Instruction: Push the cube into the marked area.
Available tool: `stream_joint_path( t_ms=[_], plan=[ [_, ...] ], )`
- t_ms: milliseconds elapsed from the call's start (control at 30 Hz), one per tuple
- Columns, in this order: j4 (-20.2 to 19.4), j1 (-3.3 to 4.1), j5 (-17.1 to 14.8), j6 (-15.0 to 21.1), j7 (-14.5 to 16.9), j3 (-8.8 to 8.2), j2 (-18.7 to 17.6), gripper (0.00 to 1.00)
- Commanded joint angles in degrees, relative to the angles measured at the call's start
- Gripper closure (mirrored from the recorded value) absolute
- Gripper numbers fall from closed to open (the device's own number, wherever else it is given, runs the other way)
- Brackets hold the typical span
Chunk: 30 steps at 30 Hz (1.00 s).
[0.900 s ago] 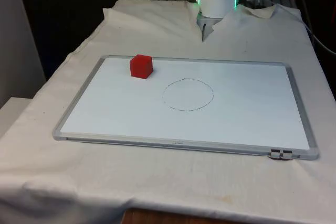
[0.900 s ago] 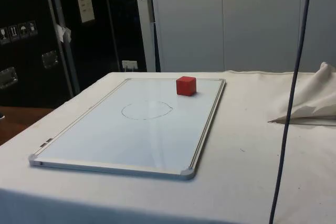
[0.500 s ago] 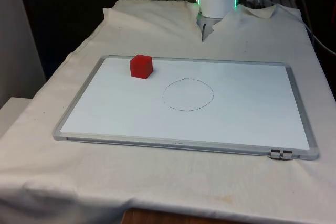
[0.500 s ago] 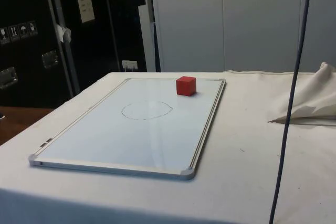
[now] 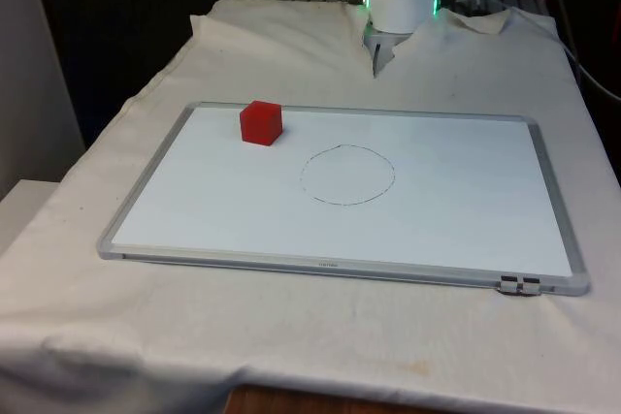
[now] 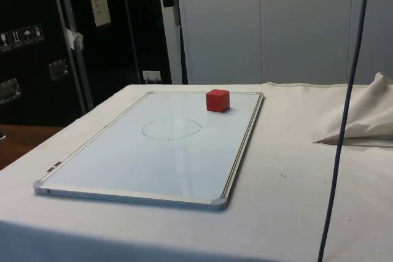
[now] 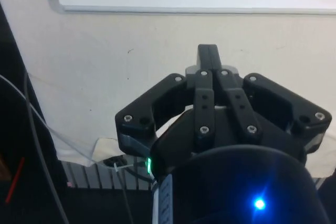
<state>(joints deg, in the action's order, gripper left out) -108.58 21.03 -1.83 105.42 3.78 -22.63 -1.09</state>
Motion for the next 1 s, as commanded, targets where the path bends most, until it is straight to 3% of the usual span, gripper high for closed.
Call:
stream_joint_path(
  t_ms=[0,67,100,333,367,433,700,967],
  plan=[
    [-1.6,-0.23,0.6,1.4,0.4,-0.29,1.3,1.00],
    [-3.2,-0.46,0.9,2.2,1.1,-0.69,2.4,1.00],
    [-1.9,-0.29,0.2,0.9,0.9,-0.52,1.4,1.00],
    [-6.7,-1.43,1.7,4.0,3.1,-1.83,4.5,1.00],
    [-6.2,-1.26,1.3,3.1,2.9,-1.78,4.1,1.00],
    [-7.6,-1.72,1.8,4.6,4.4,-2.69,4.7,1.00],
    [-7.8,-2.01,1.9,4.4,6.6,-4.47,4.4,1.00],
    [-9.6,-2.86,3.8,6.0,9.4,-7.05,5.0,1.00]
  ],
)
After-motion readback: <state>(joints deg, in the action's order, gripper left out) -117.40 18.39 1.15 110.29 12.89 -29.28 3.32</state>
